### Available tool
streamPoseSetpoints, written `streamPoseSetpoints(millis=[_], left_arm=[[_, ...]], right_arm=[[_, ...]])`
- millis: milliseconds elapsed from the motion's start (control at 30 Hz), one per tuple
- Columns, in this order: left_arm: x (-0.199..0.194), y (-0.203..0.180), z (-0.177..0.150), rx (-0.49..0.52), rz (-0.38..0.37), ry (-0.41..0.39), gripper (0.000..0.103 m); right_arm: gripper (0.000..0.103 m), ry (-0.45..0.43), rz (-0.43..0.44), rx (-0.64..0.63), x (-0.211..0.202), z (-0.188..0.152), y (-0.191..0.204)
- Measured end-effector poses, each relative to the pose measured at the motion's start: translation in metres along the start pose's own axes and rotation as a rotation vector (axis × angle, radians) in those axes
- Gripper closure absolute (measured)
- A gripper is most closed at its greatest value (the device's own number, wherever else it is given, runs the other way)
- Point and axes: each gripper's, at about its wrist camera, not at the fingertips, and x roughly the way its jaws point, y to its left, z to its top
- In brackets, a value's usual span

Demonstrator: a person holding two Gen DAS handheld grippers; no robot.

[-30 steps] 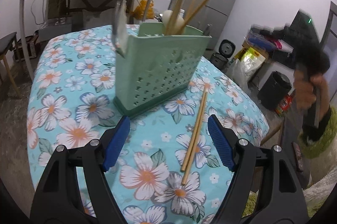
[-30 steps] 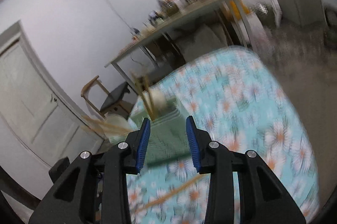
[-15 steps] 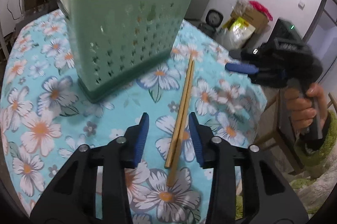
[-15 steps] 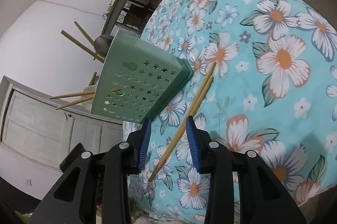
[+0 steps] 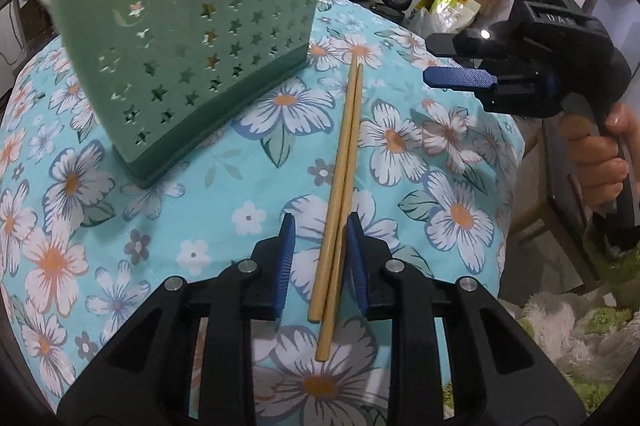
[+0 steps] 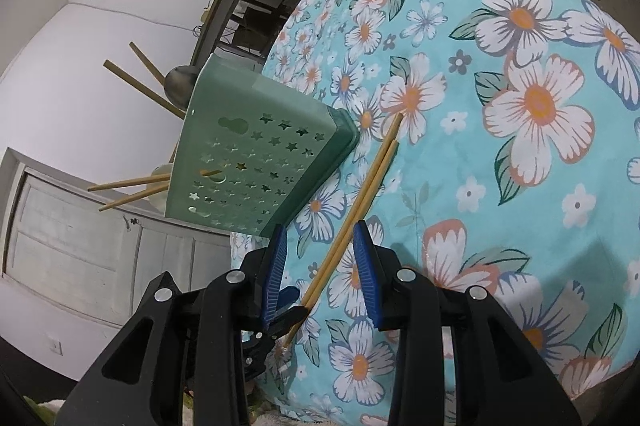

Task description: Organize utensils

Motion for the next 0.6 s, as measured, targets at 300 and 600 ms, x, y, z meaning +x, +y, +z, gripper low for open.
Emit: streamPoseSetpoints(millis=[300, 600], left_arm=[[0.003, 0.005, 0.01, -0.033, -0.043, 0.026, 0.087], [0.007, 0.03, 0.007, -0.232, -0.227, 0.061, 0.089]], right_arm=[[0.068, -0.007, 0.007, 0.005, -0.006, -0.001, -0.004], [0.068, -0.013, 0.013, 0.008, -0.014, -0.003, -0.006]])
